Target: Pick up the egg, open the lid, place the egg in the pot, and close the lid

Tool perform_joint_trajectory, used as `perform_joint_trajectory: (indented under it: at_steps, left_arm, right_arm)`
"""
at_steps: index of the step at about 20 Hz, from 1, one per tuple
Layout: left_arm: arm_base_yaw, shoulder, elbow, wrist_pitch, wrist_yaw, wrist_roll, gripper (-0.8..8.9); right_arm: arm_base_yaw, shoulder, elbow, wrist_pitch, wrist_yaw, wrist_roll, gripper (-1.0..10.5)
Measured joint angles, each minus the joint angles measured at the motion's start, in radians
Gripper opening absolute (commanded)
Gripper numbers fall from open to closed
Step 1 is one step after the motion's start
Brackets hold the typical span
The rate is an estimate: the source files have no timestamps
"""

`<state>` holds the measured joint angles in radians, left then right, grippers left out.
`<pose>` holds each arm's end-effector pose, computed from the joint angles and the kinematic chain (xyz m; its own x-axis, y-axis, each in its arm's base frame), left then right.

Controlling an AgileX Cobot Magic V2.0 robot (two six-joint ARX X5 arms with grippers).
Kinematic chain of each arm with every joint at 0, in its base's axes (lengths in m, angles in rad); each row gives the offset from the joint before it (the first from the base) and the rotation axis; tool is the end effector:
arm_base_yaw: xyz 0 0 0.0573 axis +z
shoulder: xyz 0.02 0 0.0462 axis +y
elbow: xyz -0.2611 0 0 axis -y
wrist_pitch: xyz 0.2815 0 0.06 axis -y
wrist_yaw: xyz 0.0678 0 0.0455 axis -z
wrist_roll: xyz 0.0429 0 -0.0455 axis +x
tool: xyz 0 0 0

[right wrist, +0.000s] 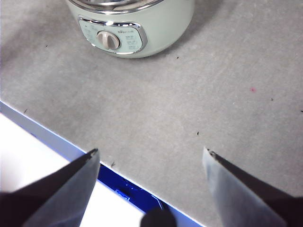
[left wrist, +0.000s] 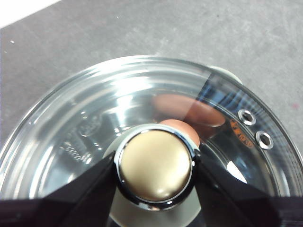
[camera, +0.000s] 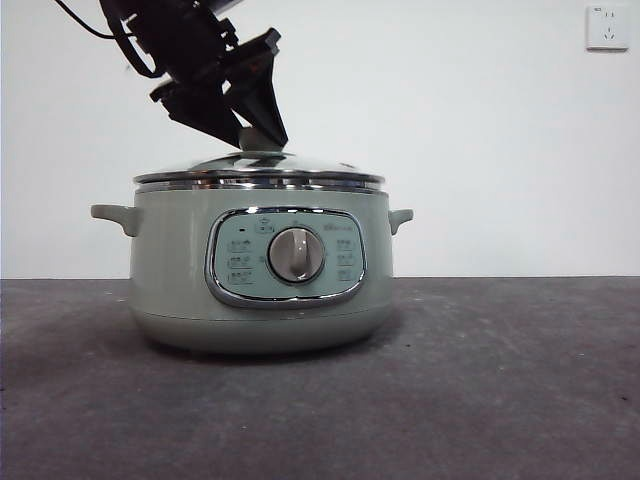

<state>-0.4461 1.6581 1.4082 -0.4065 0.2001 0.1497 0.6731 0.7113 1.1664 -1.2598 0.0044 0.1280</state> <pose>0.3729 -0.1878 0.2851 0.6146 -0.5143 -0.5981 0.6407 0.7678 -0.0018 0.0982 0.0781 0.3718 0.5448 0.4288 -0.7206 -0.5440 0.8347 0.0854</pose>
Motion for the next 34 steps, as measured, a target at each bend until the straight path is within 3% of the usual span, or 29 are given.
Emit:
perform_joint_trajectory:
  at_steps: [11, 12, 15, 16, 26, 31, 34]
  left_arm:
    - [-0.013, 0.015, 0.003, -0.01, -0.014, -0.001, 0.11]
    - [-0.013, 0.015, 0.004, -0.013, -0.015, -0.002, 0.56]
    - [-0.013, 0.015, 0.005, -0.016, -0.016, -0.007, 3.83]
    - [-0.013, 0.015, 0.005, -0.016, -0.016, -0.009, 4.09]
    - [-0.015, -0.056, 0.006, -0.076, -0.018, -0.02, 4.09]
    - [-0.015, -0.244, 0.006, -0.325, -0.003, -0.028, 4.09]
    - [-0.015, -0.375, 0.006, -0.469, 0.1, -0.059, 4.08]
  right_arm:
    - [0.0, 0.0, 0.0, 0.004, 0.0, 0.0, 3.7]
    - [0.0, 0.0, 0.0, 0.004, 0.0, 0.0, 3.7]
    - [0.0, 0.0, 0.0, 0.004, 0.0, 0.0, 3.7]
    - [0.0, 0.0, 0.0, 0.004, 0.0, 0.0, 3.7]
    - [0.0, 0.0, 0.0, 0.02, 0.0, 0.0, 3.7]
    - [0.0, 0.0, 0.0, 0.031, 0.0, 0.0, 3.7]
    - [0.0, 0.0, 0.0, 0.031, 0.0, 0.0, 3.7]
